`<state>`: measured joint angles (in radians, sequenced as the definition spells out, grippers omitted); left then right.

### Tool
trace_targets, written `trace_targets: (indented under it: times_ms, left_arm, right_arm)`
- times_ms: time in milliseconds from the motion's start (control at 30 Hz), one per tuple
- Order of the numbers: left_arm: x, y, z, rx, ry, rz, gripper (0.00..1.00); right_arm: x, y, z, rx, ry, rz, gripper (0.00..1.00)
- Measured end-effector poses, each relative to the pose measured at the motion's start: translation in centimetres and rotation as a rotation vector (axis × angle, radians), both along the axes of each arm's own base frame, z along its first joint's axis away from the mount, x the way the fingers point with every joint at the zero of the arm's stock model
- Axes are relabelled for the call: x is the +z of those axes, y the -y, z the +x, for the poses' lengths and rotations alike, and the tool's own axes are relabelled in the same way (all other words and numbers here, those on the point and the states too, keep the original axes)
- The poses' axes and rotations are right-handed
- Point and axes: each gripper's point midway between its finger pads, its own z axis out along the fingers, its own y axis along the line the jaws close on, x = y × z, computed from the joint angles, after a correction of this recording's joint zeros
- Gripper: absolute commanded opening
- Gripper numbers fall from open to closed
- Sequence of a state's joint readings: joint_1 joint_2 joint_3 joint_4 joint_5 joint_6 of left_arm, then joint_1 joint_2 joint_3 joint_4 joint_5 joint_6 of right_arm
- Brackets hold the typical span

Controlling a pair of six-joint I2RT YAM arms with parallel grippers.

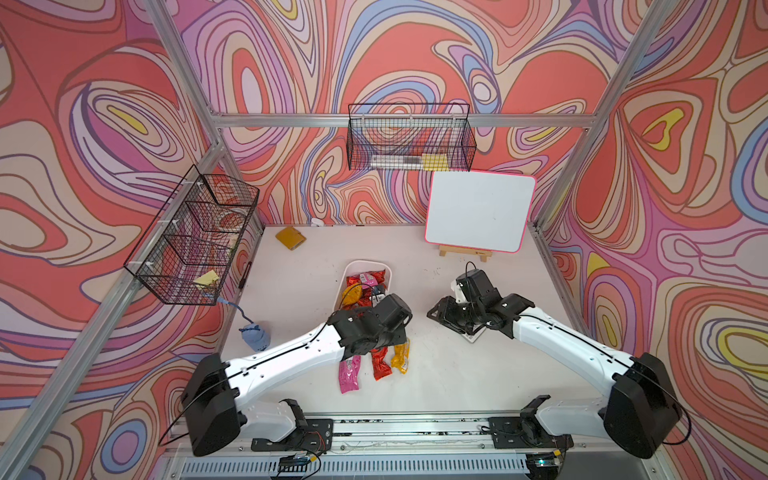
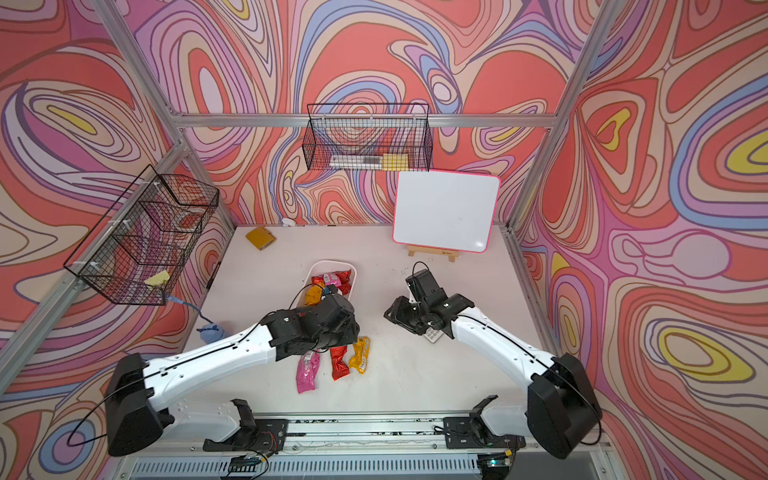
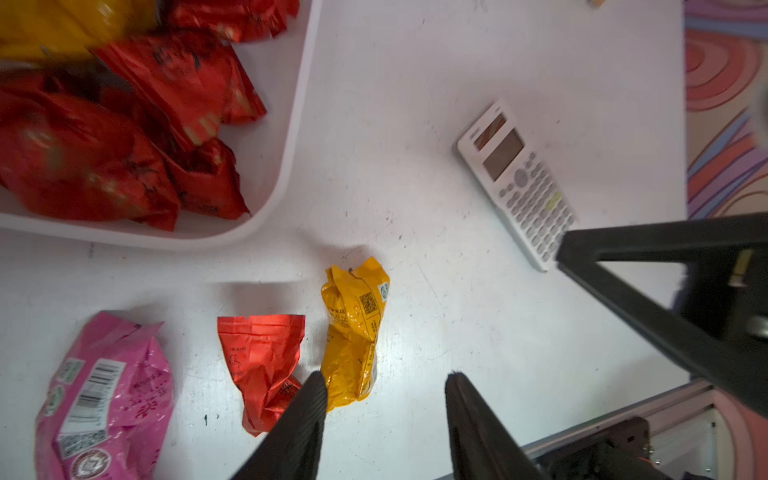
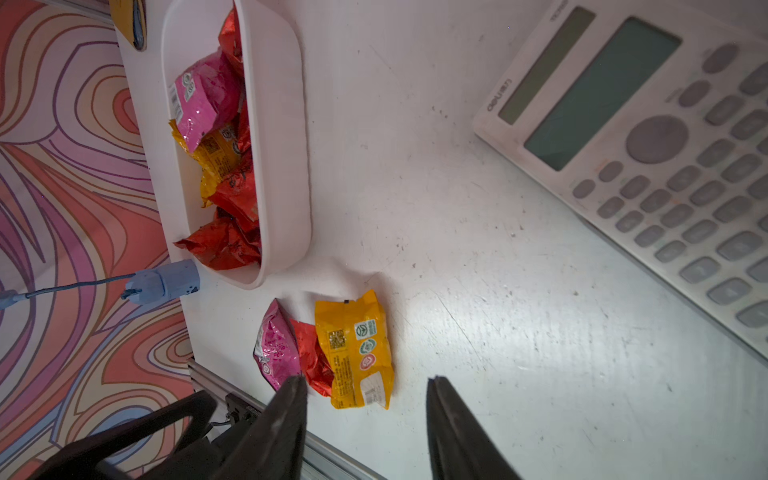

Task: Take the tea bags out of the storage box
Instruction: Place the tea bag at the center of the board, then pick up the tea bag from the storage box.

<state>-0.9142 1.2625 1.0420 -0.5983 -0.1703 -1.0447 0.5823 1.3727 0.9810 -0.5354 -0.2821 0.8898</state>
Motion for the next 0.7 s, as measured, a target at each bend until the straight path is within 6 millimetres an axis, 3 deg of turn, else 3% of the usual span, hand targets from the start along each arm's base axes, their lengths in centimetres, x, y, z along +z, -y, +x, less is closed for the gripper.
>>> trace_targets:
  times_ms: [100, 200, 300, 400, 533, 700]
  left_arm:
    - [3.2, -4.3, 2.6, 0.142, 0.071, -0.067, 0.48]
    - [4.6, -9.3, 4.4, 0.287, 0.111, -0.096, 0.47]
    - [3.9, -14.4, 5.1, 0.426, 0.101, -0.125, 0.47]
    - [1.6, -18.6, 4.9, 0.553, 0.044, -0.149, 0.47]
    - [-1.4, -21.1, 4.3, 0.647, -0.05, -0.189, 0.47]
    - [-3.5, -21.4, 3.5, 0.688, -0.121, -0.229, 0.47]
  right_arm:
    - [1.5, -3.9, 1.5, 0.079, 0.038, 0.002, 0.51]
    - [2.7, -8.0, 2.5, 0.169, 0.082, 0.007, 0.52]
    - [3.3, -11.7, 3.1, 0.271, 0.141, -0.006, 0.55]
    - [3.0, -14.5, 3.5, 0.39, 0.23, -0.042, 0.56]
    - [0.7, -17.1, 3.6, 0.578, 0.364, -0.105, 0.57]
    - [-2.2, -19.2, 4.2, 0.784, 0.549, -0.173, 0.58]
